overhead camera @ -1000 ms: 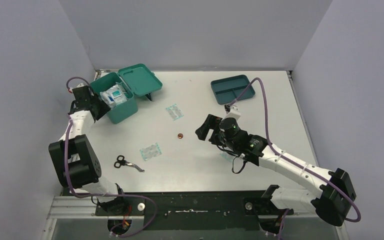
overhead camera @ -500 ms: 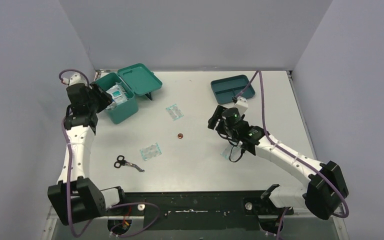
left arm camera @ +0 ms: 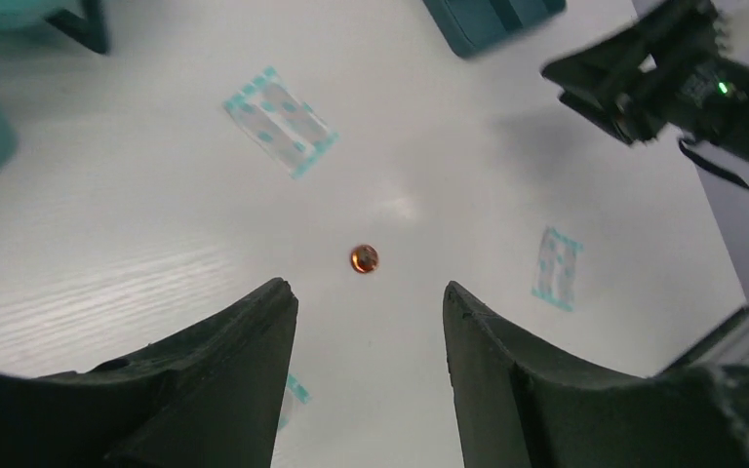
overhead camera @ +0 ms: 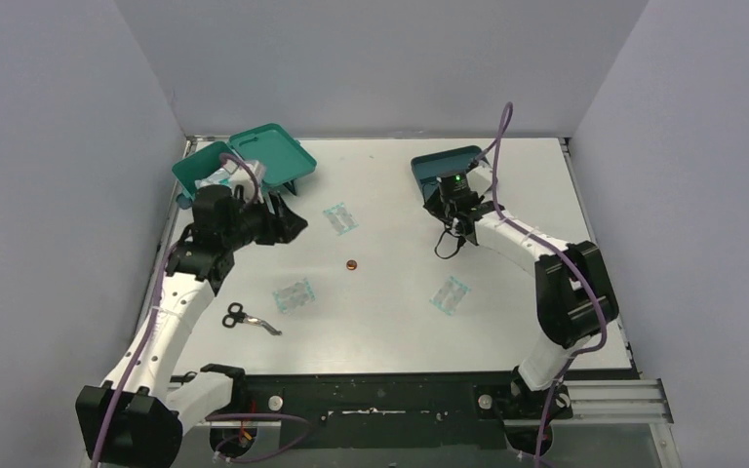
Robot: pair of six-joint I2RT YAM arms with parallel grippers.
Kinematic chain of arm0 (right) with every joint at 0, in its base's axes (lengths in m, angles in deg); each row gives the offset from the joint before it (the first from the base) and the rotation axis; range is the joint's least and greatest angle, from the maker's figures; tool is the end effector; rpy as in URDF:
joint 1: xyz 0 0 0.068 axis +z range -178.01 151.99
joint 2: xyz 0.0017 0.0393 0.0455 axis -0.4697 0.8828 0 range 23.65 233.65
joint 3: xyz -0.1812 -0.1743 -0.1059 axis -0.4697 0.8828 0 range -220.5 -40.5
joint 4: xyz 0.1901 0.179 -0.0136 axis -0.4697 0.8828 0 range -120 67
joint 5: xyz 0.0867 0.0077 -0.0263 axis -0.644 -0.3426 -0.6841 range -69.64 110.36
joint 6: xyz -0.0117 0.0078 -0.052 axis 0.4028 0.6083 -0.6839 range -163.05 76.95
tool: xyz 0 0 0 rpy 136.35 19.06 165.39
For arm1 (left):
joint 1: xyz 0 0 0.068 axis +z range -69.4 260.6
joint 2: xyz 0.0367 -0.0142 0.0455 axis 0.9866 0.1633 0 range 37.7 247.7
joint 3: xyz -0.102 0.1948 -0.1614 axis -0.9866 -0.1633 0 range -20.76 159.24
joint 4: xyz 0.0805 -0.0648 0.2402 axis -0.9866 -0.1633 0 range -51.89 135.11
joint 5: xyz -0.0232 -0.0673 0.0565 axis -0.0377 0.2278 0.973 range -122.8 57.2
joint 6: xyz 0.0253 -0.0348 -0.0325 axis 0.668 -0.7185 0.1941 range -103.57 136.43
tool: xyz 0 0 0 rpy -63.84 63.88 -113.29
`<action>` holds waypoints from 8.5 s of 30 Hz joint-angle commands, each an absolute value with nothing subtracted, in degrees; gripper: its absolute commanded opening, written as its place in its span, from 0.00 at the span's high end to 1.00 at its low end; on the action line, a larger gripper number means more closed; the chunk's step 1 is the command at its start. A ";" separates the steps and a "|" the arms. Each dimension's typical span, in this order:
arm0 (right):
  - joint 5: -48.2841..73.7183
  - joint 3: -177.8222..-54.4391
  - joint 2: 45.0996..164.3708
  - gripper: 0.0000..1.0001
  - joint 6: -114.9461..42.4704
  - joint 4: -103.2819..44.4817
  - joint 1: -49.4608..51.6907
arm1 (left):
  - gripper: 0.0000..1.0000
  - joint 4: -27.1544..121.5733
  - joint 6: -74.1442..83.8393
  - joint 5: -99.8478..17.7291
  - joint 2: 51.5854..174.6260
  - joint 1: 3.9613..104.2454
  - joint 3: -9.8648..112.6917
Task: Organize the medicine kit
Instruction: Adjust the medicine box at the center of the board, then move the medicine box compartment to the center of the board, then pick up the medical item at the center of the board, then place the medical item at the medicine box compartment.
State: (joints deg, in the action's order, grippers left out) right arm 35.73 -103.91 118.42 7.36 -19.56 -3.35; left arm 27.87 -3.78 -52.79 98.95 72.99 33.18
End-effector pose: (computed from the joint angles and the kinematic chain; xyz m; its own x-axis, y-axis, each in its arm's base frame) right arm 0.3340 0.1429 0.2282 -0.5576 0.5617 -0.6112 0.3248 0.8252 0.4621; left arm 0.2377 -0.0440 0.3286 -0.5360 -0.2559 -0.8045 0.2639 0.8544 -0.4476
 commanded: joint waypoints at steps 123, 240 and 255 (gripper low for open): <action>32.18 -117.35 126.14 0.63 32.77 32.56 -2.54 | 0.16 28.98 1.84 -59.61 93.45 67.32 18.52; 30.24 -125.92 134.21 1.00 19.16 13.27 7.52 | 0.14 28.14 2.01 -56.44 90.81 67.33 18.22; 31.94 -125.54 136.01 1.00 19.58 11.40 6.54 | 0.13 28.03 2.01 -56.27 90.92 67.33 18.21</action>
State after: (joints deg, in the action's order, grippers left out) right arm 29.02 -123.54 135.07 19.14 12.79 7.17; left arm 26.47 1.09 -56.59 91.81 67.57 18.01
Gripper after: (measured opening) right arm 0.022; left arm 0.865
